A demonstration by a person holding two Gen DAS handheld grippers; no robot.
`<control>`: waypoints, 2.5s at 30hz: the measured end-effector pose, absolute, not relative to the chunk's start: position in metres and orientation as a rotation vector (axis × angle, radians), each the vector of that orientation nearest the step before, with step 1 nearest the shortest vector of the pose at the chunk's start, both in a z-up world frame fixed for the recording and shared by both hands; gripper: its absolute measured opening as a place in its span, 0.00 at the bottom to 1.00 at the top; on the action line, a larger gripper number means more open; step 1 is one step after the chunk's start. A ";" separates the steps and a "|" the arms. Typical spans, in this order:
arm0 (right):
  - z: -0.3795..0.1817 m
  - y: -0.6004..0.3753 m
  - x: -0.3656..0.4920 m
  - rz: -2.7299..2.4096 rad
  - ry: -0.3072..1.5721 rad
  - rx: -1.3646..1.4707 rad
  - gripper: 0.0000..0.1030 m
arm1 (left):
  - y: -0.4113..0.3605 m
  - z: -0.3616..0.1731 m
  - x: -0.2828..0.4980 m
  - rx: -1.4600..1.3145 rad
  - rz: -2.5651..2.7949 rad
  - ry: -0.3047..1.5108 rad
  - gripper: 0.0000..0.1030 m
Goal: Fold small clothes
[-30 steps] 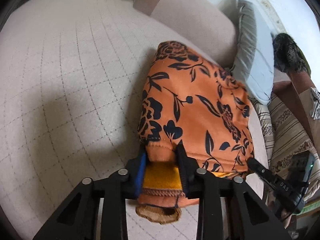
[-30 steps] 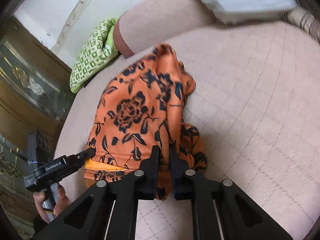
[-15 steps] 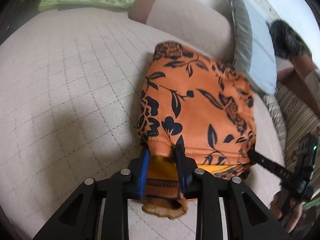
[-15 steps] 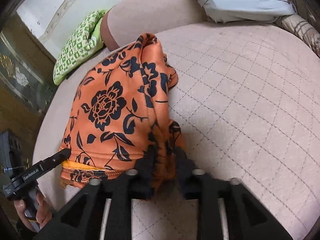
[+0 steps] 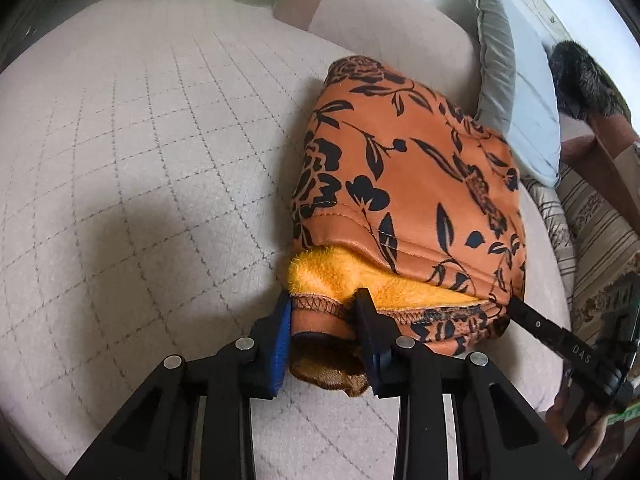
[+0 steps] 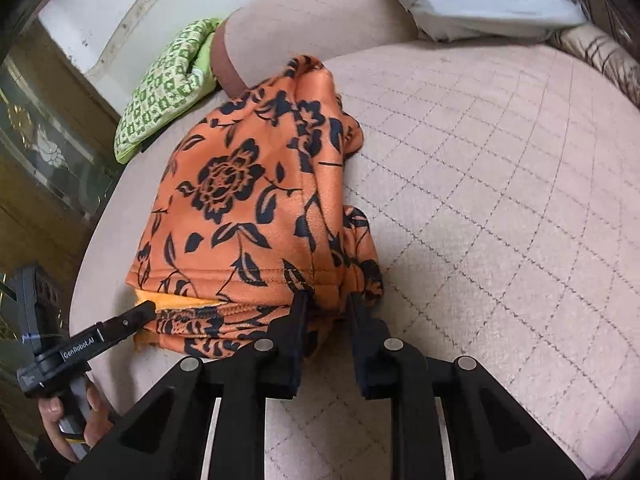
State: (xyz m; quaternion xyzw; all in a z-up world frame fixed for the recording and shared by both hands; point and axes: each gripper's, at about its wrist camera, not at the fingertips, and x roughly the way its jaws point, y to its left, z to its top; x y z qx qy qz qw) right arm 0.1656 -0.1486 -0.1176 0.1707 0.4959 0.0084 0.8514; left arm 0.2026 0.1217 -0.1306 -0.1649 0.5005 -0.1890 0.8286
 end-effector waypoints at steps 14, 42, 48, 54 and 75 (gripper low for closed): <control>-0.099 -0.130 0.091 -0.014 0.990 0.387 0.42 | 0.122 -0.103 0.101 -0.205 -0.328 0.942 0.44; -0.004 -0.069 -0.007 -0.156 0.946 0.241 0.62 | 0.153 0.004 -0.051 -0.050 -0.267 0.723 0.60; 0.015 -0.066 -0.016 -0.167 0.929 0.222 0.63 | 0.152 0.026 -0.062 -0.023 -0.282 0.737 0.60; 0.037 -0.063 -0.018 -0.174 0.893 0.174 0.64 | 0.149 0.043 -0.065 0.010 -0.294 0.747 0.60; 0.067 -0.047 -0.010 -0.157 0.832 0.125 0.67 | 0.151 0.066 -0.059 0.027 -0.282 0.725 0.63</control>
